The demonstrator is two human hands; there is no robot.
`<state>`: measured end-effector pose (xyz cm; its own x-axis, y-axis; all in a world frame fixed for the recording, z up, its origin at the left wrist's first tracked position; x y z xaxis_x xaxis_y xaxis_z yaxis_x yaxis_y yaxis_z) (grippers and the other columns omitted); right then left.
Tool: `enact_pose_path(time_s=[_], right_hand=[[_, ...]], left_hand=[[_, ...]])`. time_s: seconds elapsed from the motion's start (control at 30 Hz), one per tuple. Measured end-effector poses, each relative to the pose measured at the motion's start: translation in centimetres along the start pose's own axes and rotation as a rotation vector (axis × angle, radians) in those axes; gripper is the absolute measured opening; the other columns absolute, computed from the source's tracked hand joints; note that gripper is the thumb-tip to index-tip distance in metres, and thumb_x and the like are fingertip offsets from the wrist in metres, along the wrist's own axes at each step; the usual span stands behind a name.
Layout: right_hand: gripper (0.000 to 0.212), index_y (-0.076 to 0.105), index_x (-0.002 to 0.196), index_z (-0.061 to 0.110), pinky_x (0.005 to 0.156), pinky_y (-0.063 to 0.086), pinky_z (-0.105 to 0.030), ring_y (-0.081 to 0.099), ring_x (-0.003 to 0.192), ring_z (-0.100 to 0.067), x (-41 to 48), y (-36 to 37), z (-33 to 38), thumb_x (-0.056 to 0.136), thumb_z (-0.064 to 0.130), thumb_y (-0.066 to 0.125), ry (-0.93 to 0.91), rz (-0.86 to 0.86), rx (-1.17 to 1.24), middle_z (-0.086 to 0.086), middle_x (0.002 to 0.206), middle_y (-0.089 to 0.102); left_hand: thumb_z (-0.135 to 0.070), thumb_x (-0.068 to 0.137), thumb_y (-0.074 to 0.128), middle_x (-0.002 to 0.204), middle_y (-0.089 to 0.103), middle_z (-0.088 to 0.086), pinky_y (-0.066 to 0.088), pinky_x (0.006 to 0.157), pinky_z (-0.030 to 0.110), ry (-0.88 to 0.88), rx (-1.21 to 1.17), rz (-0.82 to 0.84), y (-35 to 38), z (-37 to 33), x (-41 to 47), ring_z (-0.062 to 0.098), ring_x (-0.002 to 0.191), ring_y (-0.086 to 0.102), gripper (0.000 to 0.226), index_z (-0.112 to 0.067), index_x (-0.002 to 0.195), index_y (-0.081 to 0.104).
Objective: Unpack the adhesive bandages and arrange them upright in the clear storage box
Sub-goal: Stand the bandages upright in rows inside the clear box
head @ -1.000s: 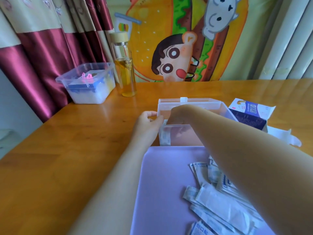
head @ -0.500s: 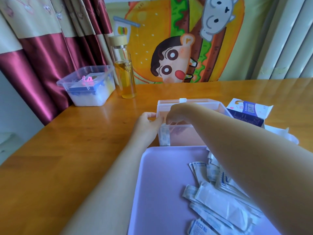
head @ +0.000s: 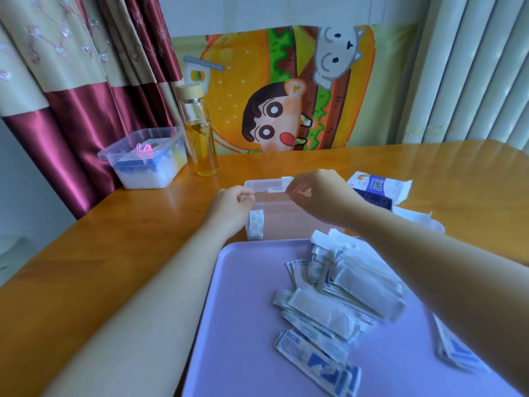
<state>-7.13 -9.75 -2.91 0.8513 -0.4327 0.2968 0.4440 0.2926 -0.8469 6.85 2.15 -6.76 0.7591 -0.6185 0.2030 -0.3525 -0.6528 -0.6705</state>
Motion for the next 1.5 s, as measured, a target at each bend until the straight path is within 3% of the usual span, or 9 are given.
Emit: enact_pose_path(time_s=[0.1,0.2,0.33,0.47,0.63,1.0,1.23,1.37,1.5], right_hand=[[0.019,0.072,0.098,0.017,0.077,0.043,-0.016,0.065,0.093,-0.011,-4.0,-2.5,-0.8,0.09,0.015,0.055,-0.031,-0.05,0.045,0.002,0.099,0.071],[0.017,0.073,0.093,0.013,0.07,0.045,-0.018,0.064,0.081,-0.013,-7.5,-4.6,-1.6,0.088,0.015,0.057,0.02,-0.039,0.028,0.001,0.086,0.069],[0.024,0.068,0.103,0.008,0.073,0.051,-0.027,0.065,0.085,-0.022,-11.3,-7.0,-3.7,0.087,0.025,0.062,0.229,0.335,-0.155,-0.008,0.096,0.07],[0.035,0.063,0.113,0.007,0.084,0.048,-0.032,0.065,0.093,-0.023,-15.2,-7.2,-6.6,0.086,0.03,0.06,0.33,0.507,-0.448,-0.009,0.099,0.071],[0.056,0.055,0.124,0.009,0.088,0.052,-0.039,0.066,0.096,-0.027,-16.3,-6.2,-8.9,0.08,0.042,0.067,0.385,0.646,-0.499,-0.009,0.112,0.065],[0.088,0.053,0.124,0.015,0.093,0.051,-0.036,0.063,0.1,-0.02,-14.7,-6.2,-8.9,0.052,0.056,0.083,0.446,0.847,-0.576,-0.004,0.118,0.061],[0.082,0.06,0.113,0.018,0.089,0.051,-0.031,0.062,0.098,-0.017,-14.7,-6.0,-9.3,0.047,0.062,0.081,0.445,0.867,-0.533,0.002,0.108,0.063],[0.053,0.056,0.107,0.022,0.062,0.044,-0.019,0.055,0.078,-0.006,-15.2,-6.0,-9.2,0.067,0.046,0.079,0.409,0.843,-0.409,0.003,0.103,0.059],[0.024,0.055,0.085,0.025,0.055,0.04,-0.015,0.053,0.065,-0.003,-15.6,-6.2,-9.8,0.076,0.035,0.075,0.397,0.841,-0.25,0.007,0.08,0.061]], left_hand=[[-0.022,0.096,0.048,0.134,0.051,0.008,0.035,0.089,0.022,0.035,0.068,-0.015,0.0,-0.8,-1.2,0.022,0.118,0.051,0.028,-0.014,0.119,0.062],[-0.014,0.093,0.051,0.13,0.049,0.012,0.031,0.091,0.02,0.106,0.074,-0.133,0.0,-2.0,-3.7,0.022,0.118,0.049,0.026,-0.014,0.116,0.063],[-0.007,0.09,0.053,0.116,0.051,0.008,0.033,0.088,0.019,0.222,0.014,-0.185,0.5,-4.0,-8.6,0.02,0.109,0.051,0.025,-0.016,0.11,0.064],[-0.004,0.091,0.054,0.097,0.058,-0.008,0.035,0.07,0.001,0.368,0.008,0.105,1.9,-5.7,-14.1,-0.003,0.081,0.054,0.021,-0.021,0.098,0.065],[-0.007,0.088,0.059,0.095,0.064,-0.021,0.045,0.069,0.007,0.325,0.169,0.724,2.0,-6.1,-17.2,-0.007,0.08,0.058,0.031,-0.038,0.092,0.061],[-0.021,0.084,0.066,0.099,0.048,-0.008,0.045,0.088,0.028,0.347,0.655,0.844,3.4,-7.1,-17.7,0.011,0.095,0.051,0.036,-0.031,0.117,0.054],[-0.019,0.081,0.069,0.099,0.037,-0.007,0.043,0.082,0.031,0.423,0.818,0.907,4.4,-8.5,-17.3,0.015,0.098,0.045,0.042,-0.033,0.115,0.048],[-0.015,0.079,0.069,0.1,0.039,-0.004,0.04,0.073,0.03,0.468,0.97,0.943,5.4,-9.5,-17.1,0.02,0.101,0.045,0.034,-0.027,0.103,0.049],[-0.016,0.079,0.071,0.1,0.044,-0.001,0.03,0.053,0.024,0.49,1.072,0.96,6.1,-10.4,-16.8,0.02,0.096,0.045,0.029,-0.023,0.093,0.046]])
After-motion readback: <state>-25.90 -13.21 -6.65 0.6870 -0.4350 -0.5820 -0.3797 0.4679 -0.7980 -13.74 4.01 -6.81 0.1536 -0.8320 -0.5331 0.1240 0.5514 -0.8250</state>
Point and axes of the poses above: each hand's wrist, its own x-axis towards the middle knuckle, its own y-axis out of the palm, z = x × y, the point moved 1 cm from there along x, towards the middle knuckle
